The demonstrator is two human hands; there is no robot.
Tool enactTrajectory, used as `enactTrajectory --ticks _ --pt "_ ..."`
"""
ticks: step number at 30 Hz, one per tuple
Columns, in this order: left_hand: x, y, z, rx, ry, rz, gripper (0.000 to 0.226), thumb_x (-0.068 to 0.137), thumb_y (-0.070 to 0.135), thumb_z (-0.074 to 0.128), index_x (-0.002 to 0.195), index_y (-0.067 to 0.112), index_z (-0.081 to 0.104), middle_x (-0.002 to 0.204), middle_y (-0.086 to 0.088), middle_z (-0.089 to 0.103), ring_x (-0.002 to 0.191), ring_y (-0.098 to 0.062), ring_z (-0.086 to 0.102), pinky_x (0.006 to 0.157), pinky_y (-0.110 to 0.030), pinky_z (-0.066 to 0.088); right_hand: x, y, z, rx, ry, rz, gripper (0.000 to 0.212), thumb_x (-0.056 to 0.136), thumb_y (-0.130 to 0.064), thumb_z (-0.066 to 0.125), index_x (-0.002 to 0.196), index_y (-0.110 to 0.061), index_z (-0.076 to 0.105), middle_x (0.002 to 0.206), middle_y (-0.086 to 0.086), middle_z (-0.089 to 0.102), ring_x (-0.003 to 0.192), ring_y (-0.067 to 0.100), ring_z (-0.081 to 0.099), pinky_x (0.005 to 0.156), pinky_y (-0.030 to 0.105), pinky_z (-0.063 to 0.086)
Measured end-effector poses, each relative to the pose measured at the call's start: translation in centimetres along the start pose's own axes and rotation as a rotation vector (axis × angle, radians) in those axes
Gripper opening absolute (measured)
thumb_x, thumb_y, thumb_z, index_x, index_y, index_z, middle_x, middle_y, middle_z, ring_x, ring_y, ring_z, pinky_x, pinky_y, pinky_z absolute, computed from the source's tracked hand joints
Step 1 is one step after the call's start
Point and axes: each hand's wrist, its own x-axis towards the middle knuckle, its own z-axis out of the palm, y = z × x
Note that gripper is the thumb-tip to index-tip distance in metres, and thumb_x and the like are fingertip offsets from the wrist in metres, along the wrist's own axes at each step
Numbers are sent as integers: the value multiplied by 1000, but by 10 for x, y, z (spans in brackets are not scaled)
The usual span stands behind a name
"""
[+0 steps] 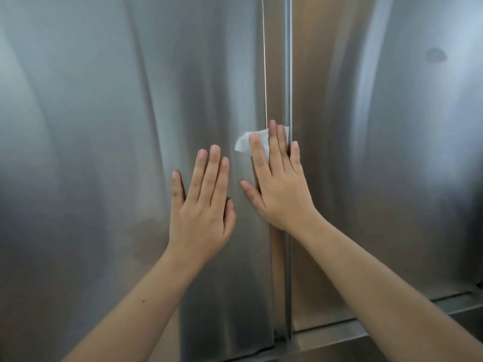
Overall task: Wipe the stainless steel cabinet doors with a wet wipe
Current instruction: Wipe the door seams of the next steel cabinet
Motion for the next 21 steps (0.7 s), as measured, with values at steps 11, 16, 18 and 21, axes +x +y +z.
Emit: enactTrajectory --ticks 11,16,18,21 --pt "-39 11 1 -1 -47 5 60 88 23 45 141 -1 33 148 -18 23 138 -30 24 110 -53 13 -114 -35 25 30 -99 77 69 97 -43 25 148 -10 -8 147 28 13 140 35 8 114 44 5" --pt "-62 25 0 -48 -93 32 60 87 23 48 140 -2 33 147 -19 23 137 -32 24 109 -53 12 -110 -35 24 59 -67 83 73 95 -42 33 149 -10 -5 147 26 13 140 32 9 115 44 2" --pt "-66 28 2 -64 -84 23 60 87 22 49 139 -2 33 146 -19 23 136 -32 24 109 -53 12 -84 -29 22 96 -14 110 66 96 -43 31 146 -6 11 148 27 16 140 34 11 114 45 1" --pt "-73 30 6 -78 -73 17 58 87 20 46 140 -1 32 146 -20 23 138 -30 23 108 -54 12 -63 -25 23 100 42 133 62 96 -42 32 144 -3 23 149 28 22 140 37 17 114 46 0"
